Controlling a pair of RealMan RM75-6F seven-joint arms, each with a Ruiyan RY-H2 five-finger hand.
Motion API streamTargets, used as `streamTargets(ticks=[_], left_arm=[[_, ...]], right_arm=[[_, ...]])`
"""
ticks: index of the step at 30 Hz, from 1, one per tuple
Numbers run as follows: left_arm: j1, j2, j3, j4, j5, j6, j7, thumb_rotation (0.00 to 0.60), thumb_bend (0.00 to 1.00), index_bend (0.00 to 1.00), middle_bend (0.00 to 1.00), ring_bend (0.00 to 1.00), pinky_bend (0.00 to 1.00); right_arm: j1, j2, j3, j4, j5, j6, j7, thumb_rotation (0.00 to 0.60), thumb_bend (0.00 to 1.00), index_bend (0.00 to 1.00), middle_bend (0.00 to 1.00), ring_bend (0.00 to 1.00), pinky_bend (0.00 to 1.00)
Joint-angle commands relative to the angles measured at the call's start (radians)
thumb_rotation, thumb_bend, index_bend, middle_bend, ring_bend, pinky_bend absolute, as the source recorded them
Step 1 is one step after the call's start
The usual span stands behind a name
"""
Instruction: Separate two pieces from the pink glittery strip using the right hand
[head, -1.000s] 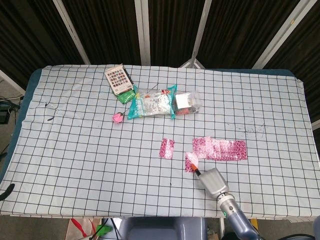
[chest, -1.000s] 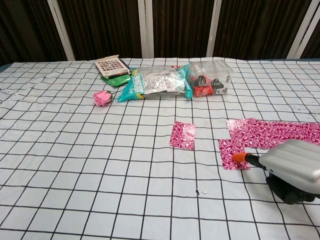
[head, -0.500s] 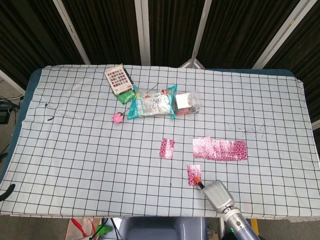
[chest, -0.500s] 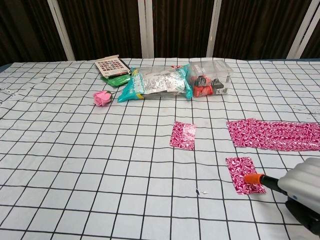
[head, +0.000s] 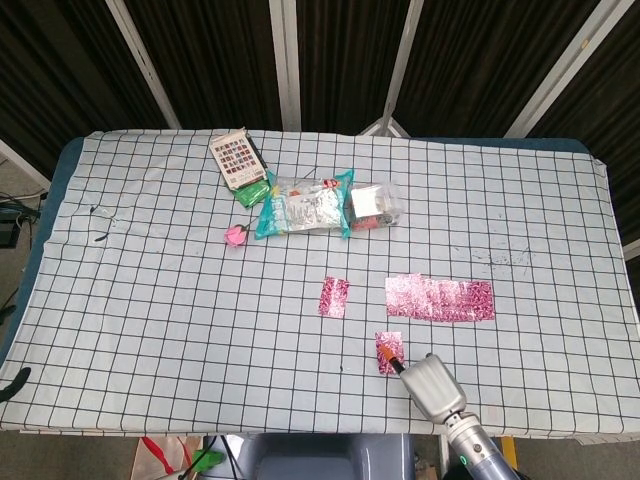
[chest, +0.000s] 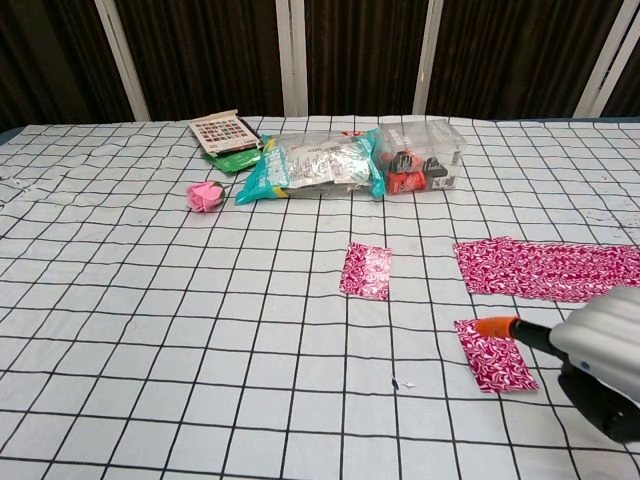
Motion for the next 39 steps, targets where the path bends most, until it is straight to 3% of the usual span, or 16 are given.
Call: streamTargets(ticks=[1,2,5,8,15,24,39], left_arm=[[0.001,0.001,0.0,0.0,-0.001,0.001,-0.002,0.6,0.35,0.16,0.0,0.0,0.09],[0.001,0.002,-0.001,0.0,-0.002,0.001,-0.004,0.6,0.35,0.16,0.0,0.0,0.09],[0.003,0.005,-0.001,0.001,-0.006,0.003,-0.011,0.6,0.35,0.16,0.0,0.0,0.09],[0.004,0.008,-0.003,0.002,-0.008,0.005,-0.022,0.6,0.35,0.16,0.0,0.0,0.09],[0.004,0.009,0.001,-0.001,-0.003,0.001,-0.015,0.6,0.35,0.16,0.0,0.0,0.09],[0.008,0.002,0.008,-0.008,0.006,0.007,0.012,0.6,0.35,0.16,0.0,0.0,0.09],[0.017,-0.003,0.017,0.017,0.066,0.042,-0.014,0.6,0.35,0.16,0.0,0.0,0.09]], right_arm=[[-0.02,-0.001,0.068,-0.008,-0.092,0.066,0.151,0.6,0.77,0.07,0.37,0.4,0.29],[-0.027,0.001,0.096,0.0,-0.113,0.098,0.202,0.6,0.77,0.06,0.29,0.33,0.23],[-0.051,0.021,0.152,0.016,-0.123,0.163,0.314,0.6,0.7,0.03,0.17,0.21,0.15],[-0.084,0.089,0.194,0.005,-0.085,0.2,0.447,0.6,0.66,0.02,0.12,0.18,0.13],[-0.182,0.247,0.188,0.09,-0.097,0.272,0.692,0.6,0.58,0.02,0.1,0.13,0.07],[-0.309,0.306,0.131,0.265,-0.15,0.371,0.752,0.6,0.47,0.01,0.08,0.1,0.04],[-0.369,0.356,0.133,0.301,-0.191,0.4,0.772,0.6,0.47,0.0,0.07,0.09,0.04]])
